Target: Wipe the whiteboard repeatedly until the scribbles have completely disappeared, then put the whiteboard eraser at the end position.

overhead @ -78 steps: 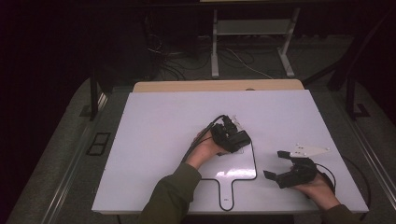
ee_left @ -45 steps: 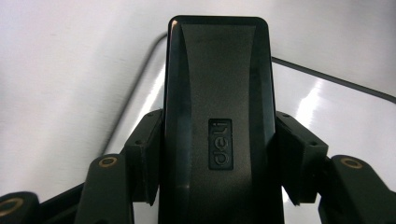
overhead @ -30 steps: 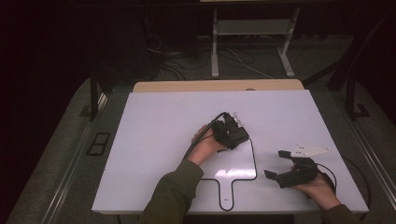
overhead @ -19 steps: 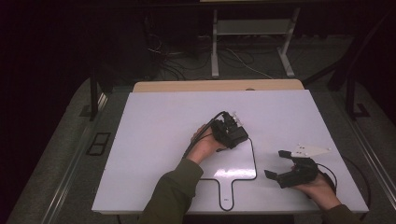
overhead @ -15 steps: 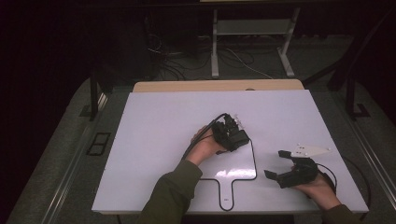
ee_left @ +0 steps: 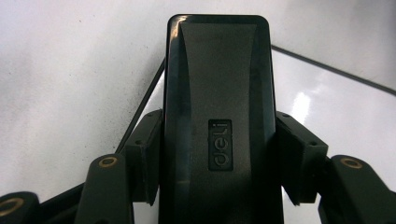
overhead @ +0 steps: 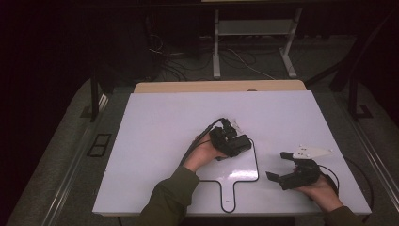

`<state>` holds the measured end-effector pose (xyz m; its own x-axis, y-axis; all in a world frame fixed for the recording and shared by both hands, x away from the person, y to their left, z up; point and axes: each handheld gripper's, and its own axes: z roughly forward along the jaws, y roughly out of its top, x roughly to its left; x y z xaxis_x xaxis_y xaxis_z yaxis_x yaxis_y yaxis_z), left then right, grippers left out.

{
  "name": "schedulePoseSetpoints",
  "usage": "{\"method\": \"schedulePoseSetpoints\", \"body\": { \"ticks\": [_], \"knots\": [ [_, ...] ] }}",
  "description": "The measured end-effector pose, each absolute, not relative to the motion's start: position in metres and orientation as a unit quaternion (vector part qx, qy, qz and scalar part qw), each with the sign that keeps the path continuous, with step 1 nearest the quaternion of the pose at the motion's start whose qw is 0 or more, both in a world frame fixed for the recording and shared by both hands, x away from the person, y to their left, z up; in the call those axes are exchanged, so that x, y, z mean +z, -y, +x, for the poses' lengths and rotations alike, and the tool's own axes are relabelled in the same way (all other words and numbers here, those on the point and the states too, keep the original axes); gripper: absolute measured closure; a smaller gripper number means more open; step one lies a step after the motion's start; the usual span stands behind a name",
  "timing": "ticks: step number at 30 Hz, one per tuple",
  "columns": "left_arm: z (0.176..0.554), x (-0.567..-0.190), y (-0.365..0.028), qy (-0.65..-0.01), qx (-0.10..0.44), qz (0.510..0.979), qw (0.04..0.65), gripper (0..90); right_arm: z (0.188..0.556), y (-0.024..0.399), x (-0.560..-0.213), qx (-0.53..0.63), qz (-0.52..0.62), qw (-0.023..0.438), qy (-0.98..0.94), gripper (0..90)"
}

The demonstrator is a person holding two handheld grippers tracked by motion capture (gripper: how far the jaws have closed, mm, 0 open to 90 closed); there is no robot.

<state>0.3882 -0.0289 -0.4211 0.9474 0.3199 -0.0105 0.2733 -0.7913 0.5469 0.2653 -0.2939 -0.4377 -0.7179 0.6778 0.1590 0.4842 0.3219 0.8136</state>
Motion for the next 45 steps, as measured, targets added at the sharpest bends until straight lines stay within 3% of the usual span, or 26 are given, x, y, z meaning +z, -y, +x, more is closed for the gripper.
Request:
{"method": "schedulePoseSetpoints", "body": {
  "ticks": [23,45],
  "knots": [
    [0.399,-0.39,-0.018,-0.217,0.037,0.914,0.341,39.7,0.266,0.294,-0.439,0.459,0.358,0.103,-0.807,0.0],
    [0.455,-0.392,-0.032,-0.266,0.077,0.903,0.329,39.7,0.267,0.293,-0.439,0.46,0.36,0.1,-0.805,0.0]
  ]
}}
